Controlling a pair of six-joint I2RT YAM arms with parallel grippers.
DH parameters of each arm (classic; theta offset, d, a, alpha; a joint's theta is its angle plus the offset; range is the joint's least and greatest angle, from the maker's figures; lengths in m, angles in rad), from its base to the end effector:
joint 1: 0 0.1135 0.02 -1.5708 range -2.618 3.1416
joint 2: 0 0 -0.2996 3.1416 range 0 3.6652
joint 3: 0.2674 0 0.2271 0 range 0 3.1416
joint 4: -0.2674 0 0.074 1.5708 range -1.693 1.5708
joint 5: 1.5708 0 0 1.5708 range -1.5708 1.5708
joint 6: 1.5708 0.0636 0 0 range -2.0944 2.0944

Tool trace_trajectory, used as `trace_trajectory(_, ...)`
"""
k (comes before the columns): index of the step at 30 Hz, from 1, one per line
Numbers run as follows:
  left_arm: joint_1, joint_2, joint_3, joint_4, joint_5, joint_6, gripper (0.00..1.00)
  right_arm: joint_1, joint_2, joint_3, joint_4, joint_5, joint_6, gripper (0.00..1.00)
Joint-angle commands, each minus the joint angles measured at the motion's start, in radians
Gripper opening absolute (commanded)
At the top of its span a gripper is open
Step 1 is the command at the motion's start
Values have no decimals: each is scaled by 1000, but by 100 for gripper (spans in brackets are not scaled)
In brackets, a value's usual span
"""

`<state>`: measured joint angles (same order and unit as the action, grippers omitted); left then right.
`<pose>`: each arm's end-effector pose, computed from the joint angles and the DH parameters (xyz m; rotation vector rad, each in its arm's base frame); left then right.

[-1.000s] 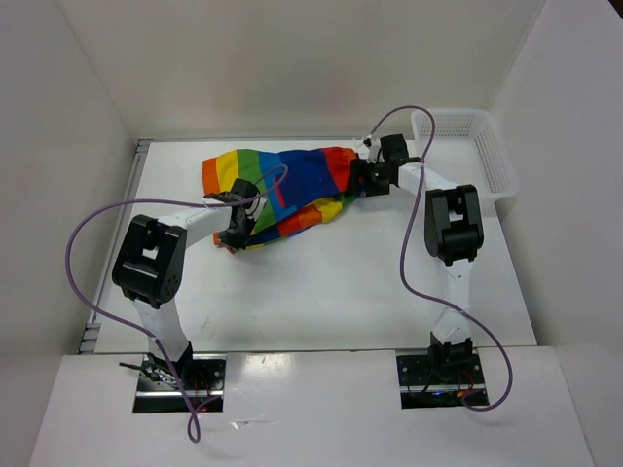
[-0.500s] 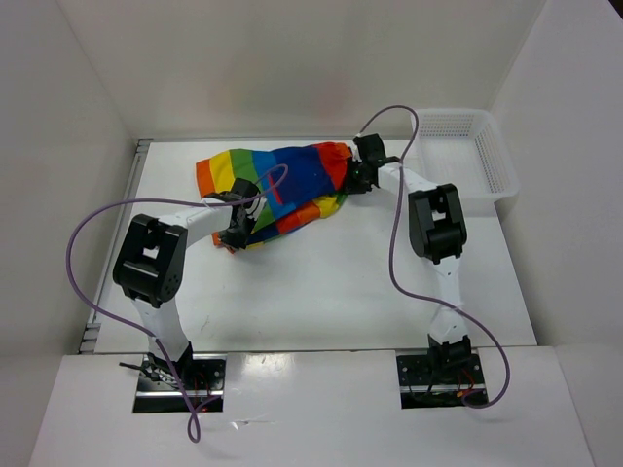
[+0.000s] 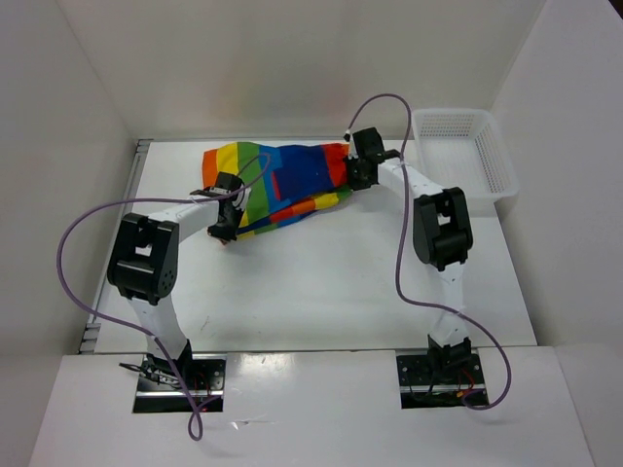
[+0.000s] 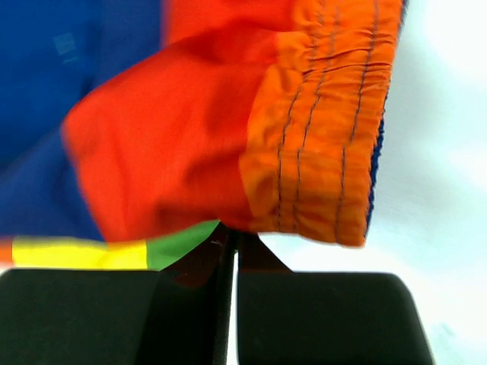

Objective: Fold and stack the shorts
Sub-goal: Fold the shorts

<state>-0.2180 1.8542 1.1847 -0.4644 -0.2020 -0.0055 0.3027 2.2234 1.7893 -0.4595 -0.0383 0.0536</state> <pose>0.3644 -0.0677 0.1888 0.2242 2.6701 0.2035 0.4881 0.1550 0.2067 -0.3239 2.4530 0.2010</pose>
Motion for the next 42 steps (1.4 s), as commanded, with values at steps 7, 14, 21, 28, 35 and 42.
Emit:
trace_trajectory(7,16,-49,-39,-29,-56,6,5,-1,-375,-157,-215,29,-219,0)
trace_trajectory(14,-18,-58,-50,-40,-14,6,5,-1,-363,-327,-193,-3,-196,13)
trace_trajectory(21,-54,-49,-59,-40,-4,6,5,-1,-392,-245,-174,-75,-274,50)
trace_trajectory(28,-54,-39,-59,-40,-4,6,5,-34,-423,-295,-185,-37,-348,63)
trace_trajectory(35,-43,-29,-79,-40,-13,6,5,-181,-412,-370,-278,-247,-484,76)
trace_trajectory(42,-32,-18,-79,-40,-13,6,5,-209,-413,-442,-236,-325,-592,78)
